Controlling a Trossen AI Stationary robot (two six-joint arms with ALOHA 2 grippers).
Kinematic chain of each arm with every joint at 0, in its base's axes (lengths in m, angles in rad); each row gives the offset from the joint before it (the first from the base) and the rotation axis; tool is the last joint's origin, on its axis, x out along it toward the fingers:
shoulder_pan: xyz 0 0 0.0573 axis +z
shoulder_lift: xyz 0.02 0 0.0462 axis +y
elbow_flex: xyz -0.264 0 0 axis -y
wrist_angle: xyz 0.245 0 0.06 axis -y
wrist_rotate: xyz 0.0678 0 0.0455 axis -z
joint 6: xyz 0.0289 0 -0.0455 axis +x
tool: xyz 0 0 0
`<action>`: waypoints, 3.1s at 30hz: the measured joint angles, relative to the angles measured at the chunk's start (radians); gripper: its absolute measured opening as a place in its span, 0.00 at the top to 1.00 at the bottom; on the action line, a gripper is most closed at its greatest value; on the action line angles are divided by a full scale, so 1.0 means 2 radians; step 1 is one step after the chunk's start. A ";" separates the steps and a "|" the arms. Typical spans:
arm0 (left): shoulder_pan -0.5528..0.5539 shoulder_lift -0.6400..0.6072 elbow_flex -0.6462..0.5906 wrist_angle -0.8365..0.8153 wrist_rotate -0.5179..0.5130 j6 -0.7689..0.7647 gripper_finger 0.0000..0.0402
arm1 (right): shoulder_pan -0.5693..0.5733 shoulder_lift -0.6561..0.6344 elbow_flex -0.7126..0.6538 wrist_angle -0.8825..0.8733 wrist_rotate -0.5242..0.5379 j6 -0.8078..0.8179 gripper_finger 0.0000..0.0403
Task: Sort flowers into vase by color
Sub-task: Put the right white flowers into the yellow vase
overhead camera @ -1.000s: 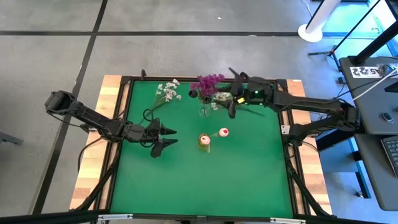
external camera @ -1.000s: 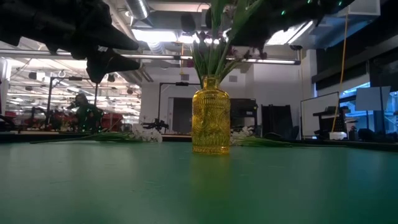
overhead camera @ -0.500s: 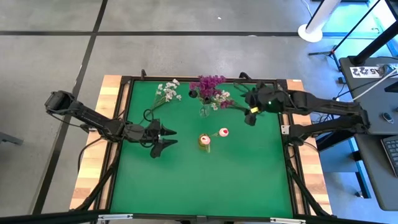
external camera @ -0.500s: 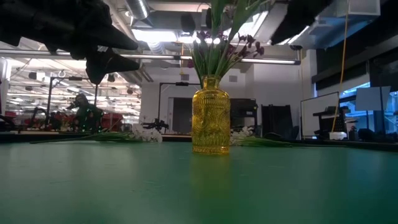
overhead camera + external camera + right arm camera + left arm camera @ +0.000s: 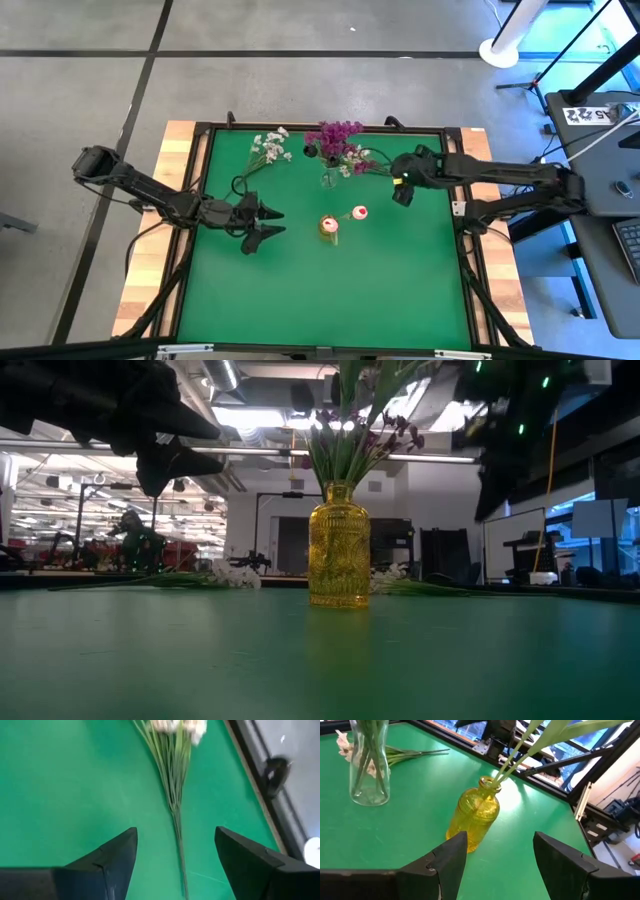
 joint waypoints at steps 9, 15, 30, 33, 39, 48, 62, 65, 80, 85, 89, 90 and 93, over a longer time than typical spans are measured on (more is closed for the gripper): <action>0.000 0.000 0.000 -0.002 -0.005 0.006 0.45 | -0.147 0.048 -0.092 0.202 -0.131 -0.062 0.34; 0.000 0.000 0.000 -0.002 -0.005 0.008 0.45 | -0.199 0.107 -0.092 0.254 -0.173 -0.094 0.34; 0.000 0.000 0.000 -0.003 -0.006 0.005 0.45 | -0.216 0.195 -0.091 0.278 -0.188 -0.115 0.34; 0.000 0.000 0.000 -0.004 -0.006 0.005 0.45 | -0.216 0.195 -0.091 0.274 -0.200 -0.113 0.40; 0.000 0.000 0.000 -0.004 -0.006 0.005 0.45 | -0.216 0.195 -0.090 0.251 -0.221 -0.102 0.65; 0.000 0.000 0.000 -0.004 -0.010 0.004 0.45 | -0.216 0.184 -0.091 0.230 -0.254 -0.052 0.97; 0.000 0.000 0.000 -0.006 -0.013 0.004 0.45 | -0.215 0.099 -0.094 0.172 -0.306 0.011 0.98; 0.000 0.000 0.000 -0.006 -0.013 0.004 0.45 | -0.215 0.061 -0.094 0.172 -0.306 0.027 0.97; 0.000 0.000 0.000 -0.006 -0.013 0.004 0.45 | -0.215 -0.168 -0.093 0.147 -0.323 0.067 0.98; 0.000 0.000 0.000 -0.005 -0.014 0.004 0.45 | -0.215 -0.247 -0.093 0.157 -0.345 0.082 0.98; 0.000 0.000 0.000 -0.005 -0.037 0.003 0.45 | -0.215 -0.299 -0.092 0.216 -0.423 0.085 0.97; 0.000 0.000 0.000 -0.005 -0.042 0.003 0.45 | -0.215 -0.309 -0.092 0.238 -0.444 0.091 0.97; 0.000 0.000 0.000 -0.005 -0.048 0.002 0.45 | -0.214 -0.338 -0.092 0.288 -0.473 0.108 0.98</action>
